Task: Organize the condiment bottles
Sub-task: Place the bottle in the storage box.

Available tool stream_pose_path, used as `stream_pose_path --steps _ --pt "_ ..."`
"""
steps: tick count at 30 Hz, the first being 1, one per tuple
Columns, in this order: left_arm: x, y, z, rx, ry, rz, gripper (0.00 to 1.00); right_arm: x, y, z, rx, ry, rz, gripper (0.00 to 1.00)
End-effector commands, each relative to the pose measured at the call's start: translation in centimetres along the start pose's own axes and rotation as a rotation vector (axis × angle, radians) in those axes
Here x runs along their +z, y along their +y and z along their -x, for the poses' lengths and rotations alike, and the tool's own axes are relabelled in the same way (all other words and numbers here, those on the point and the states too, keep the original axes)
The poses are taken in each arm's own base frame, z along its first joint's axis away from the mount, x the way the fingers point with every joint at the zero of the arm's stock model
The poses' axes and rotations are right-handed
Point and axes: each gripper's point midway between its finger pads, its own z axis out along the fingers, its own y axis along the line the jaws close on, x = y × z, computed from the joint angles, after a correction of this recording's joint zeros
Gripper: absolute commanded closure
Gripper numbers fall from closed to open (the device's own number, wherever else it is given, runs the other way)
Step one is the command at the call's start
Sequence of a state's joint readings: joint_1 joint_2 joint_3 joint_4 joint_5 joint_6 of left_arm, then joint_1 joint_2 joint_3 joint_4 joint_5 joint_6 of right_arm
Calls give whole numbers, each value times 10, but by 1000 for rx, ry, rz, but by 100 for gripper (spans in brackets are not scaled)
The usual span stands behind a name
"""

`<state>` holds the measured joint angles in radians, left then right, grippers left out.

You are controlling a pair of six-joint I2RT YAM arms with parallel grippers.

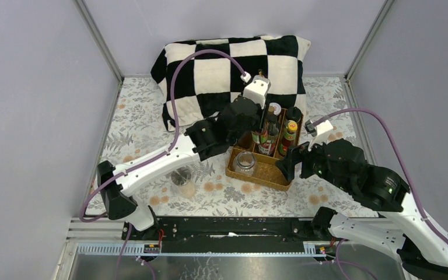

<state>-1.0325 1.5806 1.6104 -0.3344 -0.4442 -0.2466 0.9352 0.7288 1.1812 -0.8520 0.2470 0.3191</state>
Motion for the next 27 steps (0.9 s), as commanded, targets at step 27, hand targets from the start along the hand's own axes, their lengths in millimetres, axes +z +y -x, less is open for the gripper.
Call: stream_pose_path --steps 27 --pt "76 -138 -38 105 -95 -193 82 -43 -31 8 46 -82 -105 9"
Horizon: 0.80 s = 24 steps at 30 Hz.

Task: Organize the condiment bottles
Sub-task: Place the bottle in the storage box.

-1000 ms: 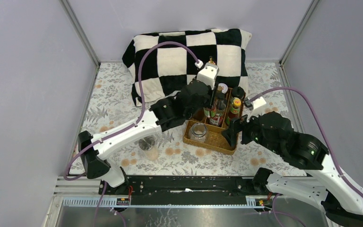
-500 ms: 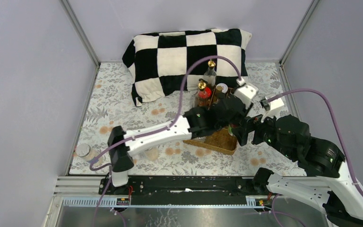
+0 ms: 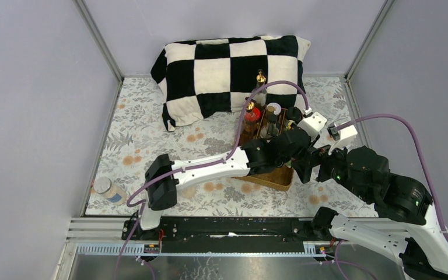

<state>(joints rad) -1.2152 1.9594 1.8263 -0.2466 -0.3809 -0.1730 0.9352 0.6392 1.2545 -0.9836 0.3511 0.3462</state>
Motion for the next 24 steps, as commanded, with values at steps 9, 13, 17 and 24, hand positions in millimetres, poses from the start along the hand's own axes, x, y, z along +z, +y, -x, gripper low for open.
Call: stream_pose_path --steps 9,13,17,24 --pt "49 56 19 -109 -170 80 82 -2 -7 -4 -6 -7 -24 9" --pt "53 69 21 -111 -172 89 81 2 -7 -9 -13 4 -25 9" --pt "59 76 20 -112 -166 89 82 6 -5 -11 -15 10 -17 9" --pt "66 69 9 -129 -156 44 81 9 -5 -15 -18 19 -19 9"
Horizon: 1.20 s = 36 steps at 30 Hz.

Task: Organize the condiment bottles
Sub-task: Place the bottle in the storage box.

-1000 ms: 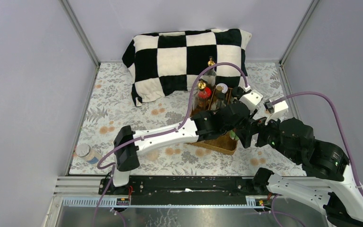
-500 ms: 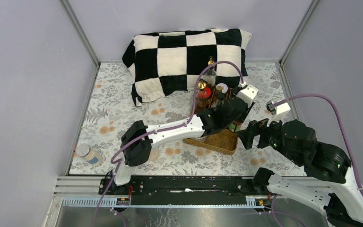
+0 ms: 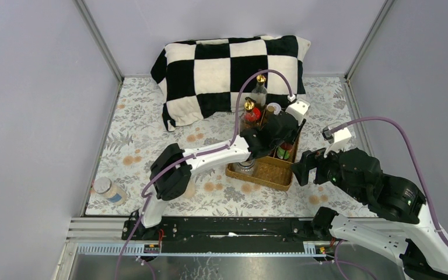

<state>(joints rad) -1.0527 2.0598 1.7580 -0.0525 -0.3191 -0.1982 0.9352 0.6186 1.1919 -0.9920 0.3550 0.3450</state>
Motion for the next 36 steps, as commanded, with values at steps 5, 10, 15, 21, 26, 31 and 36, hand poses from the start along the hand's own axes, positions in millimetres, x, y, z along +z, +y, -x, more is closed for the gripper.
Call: stream_pose_path --steps 5,10,15,21,26,31,36 --pt "6 -21 19 -45 -103 -99 81 5 2 1 0 -15 4 9" --pt "7 -20 -3 -42 -57 -103 74 7 3 -2 3 -11 10 9" --pt "5 -20 -21 -24 2 -112 54 7 4 -3 7 -6 16 8" --pt "-9 -26 -18 24 23 -171 2 9 8 -6 17 4 33 8" --pt "-25 -17 3 40 7 -131 1 10 11 -9 27 12 49 8" --pt "-46 -13 25 47 -17 -111 1 10 14 -11 39 19 64 8" --pt "-75 -10 47 49 -46 -72 2 8 16 -11 47 23 77 9"
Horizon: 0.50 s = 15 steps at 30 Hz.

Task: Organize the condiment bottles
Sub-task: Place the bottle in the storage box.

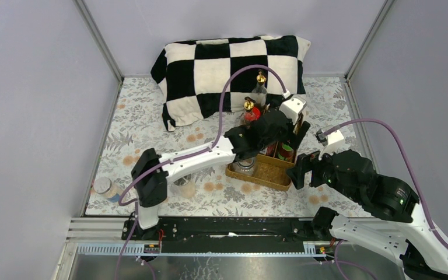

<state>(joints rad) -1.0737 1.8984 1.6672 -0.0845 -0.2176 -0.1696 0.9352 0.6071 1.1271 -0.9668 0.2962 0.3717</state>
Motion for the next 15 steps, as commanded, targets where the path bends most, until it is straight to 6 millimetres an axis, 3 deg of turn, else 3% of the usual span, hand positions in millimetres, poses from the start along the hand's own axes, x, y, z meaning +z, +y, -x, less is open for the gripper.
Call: stream_pose_path --steps 1,4,8,12,13,15 --pt "-34 6 29 26 -41 67 2 -1 8 5 28 -19 37 9" --pt "-56 11 46 25 -70 122 4 1 11 2 28 -3 51 9" --pt "-94 53 52 -58 -84 342 11 6 16 -4 22 29 68 9" --pt "-135 103 31 -150 -63 636 25 10 20 -8 19 40 87 9" --pt "-146 115 25 -171 -64 721 24 12 22 -9 18 44 93 9" --pt "-162 129 9 -224 -55 818 9 15 26 -11 15 57 110 9"
